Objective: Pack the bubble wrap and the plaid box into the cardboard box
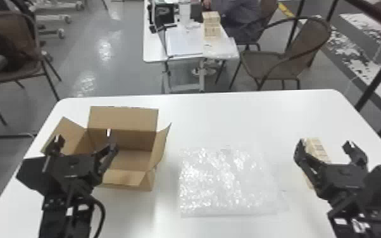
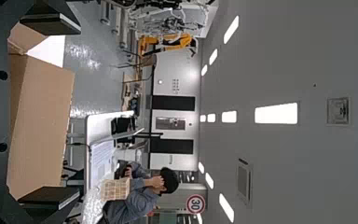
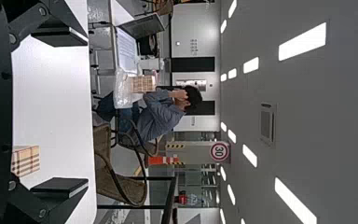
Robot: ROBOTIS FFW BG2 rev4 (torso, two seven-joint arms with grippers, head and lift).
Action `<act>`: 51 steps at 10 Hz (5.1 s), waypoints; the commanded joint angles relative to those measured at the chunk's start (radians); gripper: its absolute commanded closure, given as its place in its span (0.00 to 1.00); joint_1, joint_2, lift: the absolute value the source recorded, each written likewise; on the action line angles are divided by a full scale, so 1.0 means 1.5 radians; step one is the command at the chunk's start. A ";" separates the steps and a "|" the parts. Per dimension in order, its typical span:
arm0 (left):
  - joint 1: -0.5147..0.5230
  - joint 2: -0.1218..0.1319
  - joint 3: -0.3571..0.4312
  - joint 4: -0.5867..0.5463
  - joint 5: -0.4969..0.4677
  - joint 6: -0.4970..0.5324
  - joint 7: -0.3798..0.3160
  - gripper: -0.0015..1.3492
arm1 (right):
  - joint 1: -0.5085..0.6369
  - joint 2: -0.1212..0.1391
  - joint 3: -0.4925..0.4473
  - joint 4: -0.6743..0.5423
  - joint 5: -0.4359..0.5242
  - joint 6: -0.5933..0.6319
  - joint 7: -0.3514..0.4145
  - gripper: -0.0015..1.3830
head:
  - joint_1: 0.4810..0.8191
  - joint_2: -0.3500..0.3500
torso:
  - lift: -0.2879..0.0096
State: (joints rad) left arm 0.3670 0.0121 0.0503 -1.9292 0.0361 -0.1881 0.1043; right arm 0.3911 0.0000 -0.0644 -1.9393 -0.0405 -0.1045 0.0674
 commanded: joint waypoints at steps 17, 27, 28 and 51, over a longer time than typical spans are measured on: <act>-0.104 0.010 0.266 0.048 0.222 0.230 -0.131 0.22 | -0.010 0.001 0.019 0.024 -0.029 -0.026 0.001 0.16 | 0.63 0.81 | 0.63; -0.153 0.045 0.281 0.131 0.410 0.354 -0.232 0.45 | -0.013 0.001 0.026 0.030 -0.034 -0.026 0.001 0.16 | 0.63 0.80 | 0.63; -0.155 0.039 0.284 0.128 0.410 0.365 -0.231 0.47 | -0.013 0.001 0.026 0.030 -0.035 -0.026 0.001 0.16 | 0.63 0.80 | 0.63; -0.068 0.062 -0.257 0.249 0.356 -0.560 0.530 0.90 | -0.106 -0.040 0.062 0.009 -0.139 0.117 0.000 0.16 | 0.63 0.75 | 0.63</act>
State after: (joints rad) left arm 0.2654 0.1054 -0.3338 -1.5578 0.5669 -1.0239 0.8989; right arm 0.2483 -0.0561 0.0253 -1.9218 -0.2386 0.0408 0.0667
